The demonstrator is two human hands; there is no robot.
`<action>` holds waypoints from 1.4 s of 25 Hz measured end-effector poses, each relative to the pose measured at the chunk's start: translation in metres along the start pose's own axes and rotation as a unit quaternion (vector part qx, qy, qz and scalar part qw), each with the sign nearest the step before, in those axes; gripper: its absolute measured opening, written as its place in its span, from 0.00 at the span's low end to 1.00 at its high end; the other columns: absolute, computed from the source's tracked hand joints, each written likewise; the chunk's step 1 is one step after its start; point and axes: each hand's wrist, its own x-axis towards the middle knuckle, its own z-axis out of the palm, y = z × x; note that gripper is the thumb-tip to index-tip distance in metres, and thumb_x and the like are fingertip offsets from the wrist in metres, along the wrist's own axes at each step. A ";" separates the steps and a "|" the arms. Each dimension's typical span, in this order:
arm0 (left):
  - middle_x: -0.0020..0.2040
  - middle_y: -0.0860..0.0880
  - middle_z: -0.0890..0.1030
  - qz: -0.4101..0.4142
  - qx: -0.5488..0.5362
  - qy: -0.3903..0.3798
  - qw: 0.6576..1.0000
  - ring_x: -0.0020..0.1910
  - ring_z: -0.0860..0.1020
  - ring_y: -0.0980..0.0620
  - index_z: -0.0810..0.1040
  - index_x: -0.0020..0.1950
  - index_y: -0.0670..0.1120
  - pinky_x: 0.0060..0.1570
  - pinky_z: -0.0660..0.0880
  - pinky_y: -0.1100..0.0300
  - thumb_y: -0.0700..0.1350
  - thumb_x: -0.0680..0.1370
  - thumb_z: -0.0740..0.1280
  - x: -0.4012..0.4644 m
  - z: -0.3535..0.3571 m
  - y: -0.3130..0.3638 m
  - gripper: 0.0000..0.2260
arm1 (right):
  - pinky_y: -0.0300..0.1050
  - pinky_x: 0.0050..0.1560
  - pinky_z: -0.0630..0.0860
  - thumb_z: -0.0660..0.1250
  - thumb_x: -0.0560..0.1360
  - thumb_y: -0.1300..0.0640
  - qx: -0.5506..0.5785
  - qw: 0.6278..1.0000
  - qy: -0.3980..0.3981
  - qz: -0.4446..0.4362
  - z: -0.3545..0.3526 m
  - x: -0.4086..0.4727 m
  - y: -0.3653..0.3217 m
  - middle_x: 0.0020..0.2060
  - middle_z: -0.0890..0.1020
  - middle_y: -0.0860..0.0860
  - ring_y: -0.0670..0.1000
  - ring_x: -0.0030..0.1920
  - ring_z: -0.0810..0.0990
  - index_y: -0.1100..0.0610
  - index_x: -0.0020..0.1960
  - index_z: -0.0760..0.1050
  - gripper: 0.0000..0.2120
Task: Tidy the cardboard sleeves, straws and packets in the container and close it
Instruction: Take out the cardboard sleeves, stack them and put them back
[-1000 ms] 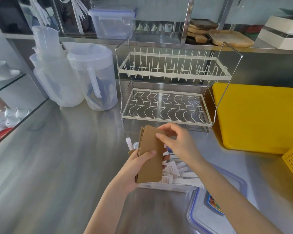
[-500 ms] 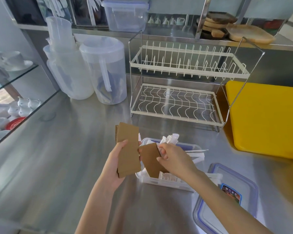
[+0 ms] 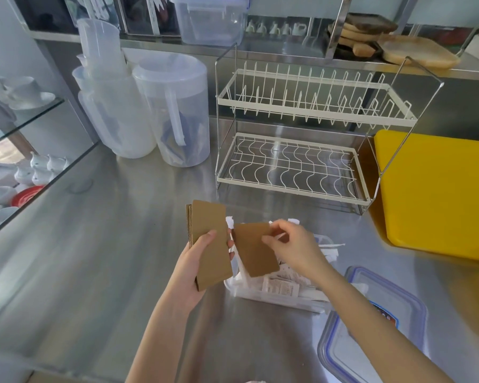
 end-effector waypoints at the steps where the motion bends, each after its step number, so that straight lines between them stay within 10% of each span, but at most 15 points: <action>1: 0.39 0.47 0.83 0.004 0.005 0.009 1.000 0.35 0.81 0.51 0.75 0.60 0.41 0.31 0.78 0.61 0.46 0.74 0.64 0.000 0.001 -0.001 0.17 | 0.36 0.38 0.70 0.66 0.73 0.57 0.043 0.999 0.007 0.005 -0.007 0.000 0.000 0.40 0.78 0.47 0.47 0.40 0.75 0.54 0.47 0.75 0.03; 8: 0.41 0.49 0.85 0.023 0.030 -0.017 0.999 0.39 0.83 0.51 0.78 0.56 0.45 0.36 0.80 0.58 0.55 0.64 0.69 -0.001 0.012 -0.001 0.23 | 0.28 0.28 0.69 0.64 0.75 0.59 0.279 0.960 0.008 0.040 -0.044 -0.008 -0.008 0.36 0.77 0.49 0.45 0.36 0.72 0.53 0.43 0.76 0.04; 19: 0.37 0.48 0.86 -0.040 0.058 -0.092 0.993 0.37 0.83 0.50 0.77 0.50 0.48 0.31 0.79 0.57 0.42 0.70 0.68 -0.006 0.040 -0.019 0.10 | 0.31 0.30 0.76 0.66 0.73 0.61 0.215 0.976 -0.018 -0.003 -0.013 -0.017 -0.016 0.41 0.79 0.49 0.41 0.30 0.77 0.53 0.46 0.76 0.05; 22: 0.35 0.49 0.85 -0.051 0.093 -0.091 0.990 0.34 0.83 0.52 0.76 0.50 0.49 0.28 0.77 0.60 0.40 0.73 0.64 -0.006 0.038 -0.021 0.08 | 0.24 0.38 0.71 0.67 0.72 0.55 0.117 0.993 0.000 -0.023 -0.016 -0.018 -0.019 0.52 0.76 0.50 0.40 0.40 0.75 0.53 0.59 0.72 0.15; 26: 0.36 0.51 0.84 -0.044 0.180 -0.129 0.974 0.36 0.81 0.55 0.75 0.51 0.52 0.31 0.77 0.61 0.43 0.72 0.66 -0.008 0.044 -0.022 0.10 | 0.37 0.60 0.63 0.67 0.71 0.46 0.059 0.994 0.001 -0.094 -0.016 -0.016 -0.033 0.65 0.65 0.45 0.42 0.62 0.66 0.48 0.70 0.58 0.32; 31: 0.35 0.51 0.84 -0.044 0.194 -0.148 0.969 0.35 0.81 0.55 0.76 0.50 0.52 0.32 0.77 0.61 0.47 0.70 0.68 -0.011 0.051 -0.022 0.10 | 0.39 0.44 0.70 0.64 0.73 0.50 0.004 0.994 0.013 -0.109 -0.014 -0.016 -0.041 0.42 0.77 0.44 0.46 0.44 0.75 0.48 0.46 0.71 0.04; 35: 0.33 0.52 0.84 -0.042 0.173 -0.144 0.973 0.33 0.81 0.56 0.75 0.49 0.51 0.31 0.77 0.62 0.45 0.74 0.65 -0.011 0.055 -0.021 0.05 | 0.42 0.44 0.72 0.62 0.75 0.51 0.011 0.992 0.001 -0.122 -0.017 -0.019 -0.043 0.41 0.83 0.49 0.49 0.43 0.78 0.52 0.45 0.74 0.05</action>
